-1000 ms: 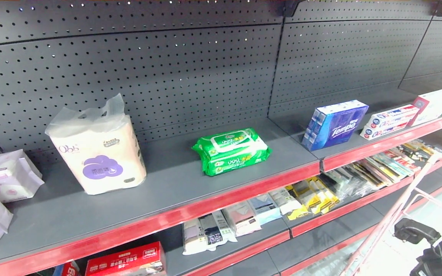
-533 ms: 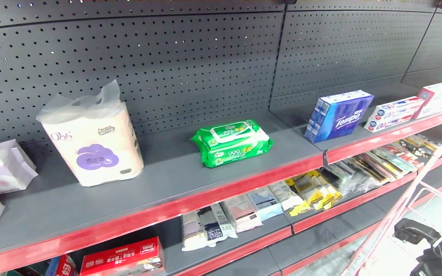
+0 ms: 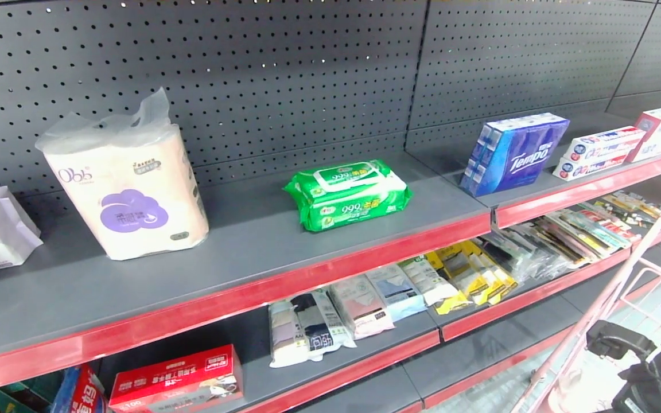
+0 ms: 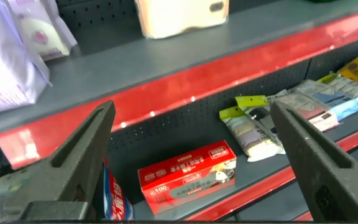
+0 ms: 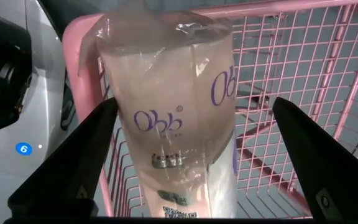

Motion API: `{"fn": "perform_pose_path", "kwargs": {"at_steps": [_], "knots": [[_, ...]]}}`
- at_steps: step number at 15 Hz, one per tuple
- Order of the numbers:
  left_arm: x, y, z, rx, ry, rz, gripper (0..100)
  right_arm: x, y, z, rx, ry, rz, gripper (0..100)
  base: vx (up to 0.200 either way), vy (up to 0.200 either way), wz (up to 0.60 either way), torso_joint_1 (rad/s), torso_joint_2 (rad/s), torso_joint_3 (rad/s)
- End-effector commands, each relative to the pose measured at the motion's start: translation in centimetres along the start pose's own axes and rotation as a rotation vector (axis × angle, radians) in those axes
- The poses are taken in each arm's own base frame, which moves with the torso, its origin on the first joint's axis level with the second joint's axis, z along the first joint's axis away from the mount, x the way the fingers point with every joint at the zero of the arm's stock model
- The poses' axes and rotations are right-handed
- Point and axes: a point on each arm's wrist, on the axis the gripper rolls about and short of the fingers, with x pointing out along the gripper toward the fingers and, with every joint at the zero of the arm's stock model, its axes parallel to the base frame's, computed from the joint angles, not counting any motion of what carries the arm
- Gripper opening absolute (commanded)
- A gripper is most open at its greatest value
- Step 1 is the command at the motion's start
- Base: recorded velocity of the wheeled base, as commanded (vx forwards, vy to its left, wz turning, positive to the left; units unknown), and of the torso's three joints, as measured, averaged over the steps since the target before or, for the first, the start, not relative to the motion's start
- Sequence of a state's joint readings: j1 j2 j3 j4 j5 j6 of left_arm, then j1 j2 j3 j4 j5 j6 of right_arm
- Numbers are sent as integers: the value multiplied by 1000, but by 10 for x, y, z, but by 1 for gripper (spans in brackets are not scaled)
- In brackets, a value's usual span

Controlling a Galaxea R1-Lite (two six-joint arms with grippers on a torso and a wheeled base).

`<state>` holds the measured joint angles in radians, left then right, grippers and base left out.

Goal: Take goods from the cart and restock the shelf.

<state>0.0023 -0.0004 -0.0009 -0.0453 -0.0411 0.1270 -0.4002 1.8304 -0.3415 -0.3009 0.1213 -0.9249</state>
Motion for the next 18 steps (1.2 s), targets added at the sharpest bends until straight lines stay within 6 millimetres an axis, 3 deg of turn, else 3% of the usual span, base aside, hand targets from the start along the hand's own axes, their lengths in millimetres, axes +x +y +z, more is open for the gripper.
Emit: {"fn": "perform_pose_path", "kwargs": {"at_steps": [1,9,18], "knots": [[0,0,0,0,-1,0,100,3,-1,0,-7,2,3,100,0,0,0,-149,354,198],[0,0,0,0,-1,0,100,32,-11,0,-6,-7,-14,100,0,0,0,-21,52,28],[0,0,0,0,-1,0,100,49,-27,4,-116,-12,-14,100,0,0,0,0,0,0]]}}
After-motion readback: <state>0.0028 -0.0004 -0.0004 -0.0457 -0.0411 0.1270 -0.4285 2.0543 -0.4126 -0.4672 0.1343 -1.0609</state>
